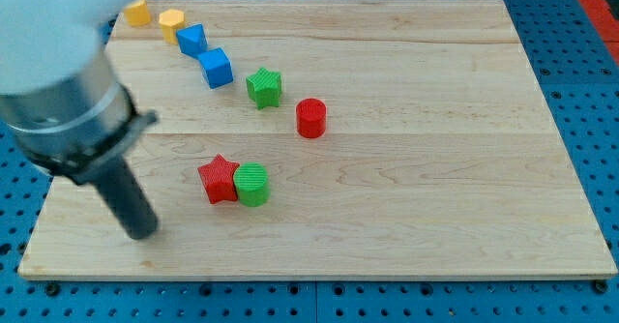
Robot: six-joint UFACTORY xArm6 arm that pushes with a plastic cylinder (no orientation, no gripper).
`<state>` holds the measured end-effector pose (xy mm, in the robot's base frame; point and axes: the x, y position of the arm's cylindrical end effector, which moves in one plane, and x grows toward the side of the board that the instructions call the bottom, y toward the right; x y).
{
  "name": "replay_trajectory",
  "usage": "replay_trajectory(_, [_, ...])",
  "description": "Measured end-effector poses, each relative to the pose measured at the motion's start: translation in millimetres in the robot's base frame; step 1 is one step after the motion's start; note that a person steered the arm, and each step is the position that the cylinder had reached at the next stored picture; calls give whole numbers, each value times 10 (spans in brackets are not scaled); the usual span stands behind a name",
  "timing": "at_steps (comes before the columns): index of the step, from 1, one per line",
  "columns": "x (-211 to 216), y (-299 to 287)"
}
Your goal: Separate the red star and green circle
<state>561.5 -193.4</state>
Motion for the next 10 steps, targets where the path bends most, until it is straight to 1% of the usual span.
replay_trajectory(1, [-331, -9])
replay_trajectory(2, [-392, 608])
replay_trajectory(3, [-408, 1647])
replay_trajectory(4, [-408, 2433])
replay_trajectory(5, [-388, 2503])
replay_trajectory(6, [-425, 2442])
replay_trajectory(7, [-726, 2737])
replay_trajectory(8, [-605, 2991])
replay_trajectory(9, [-318, 3148])
replay_trajectory(10, [-310, 3060])
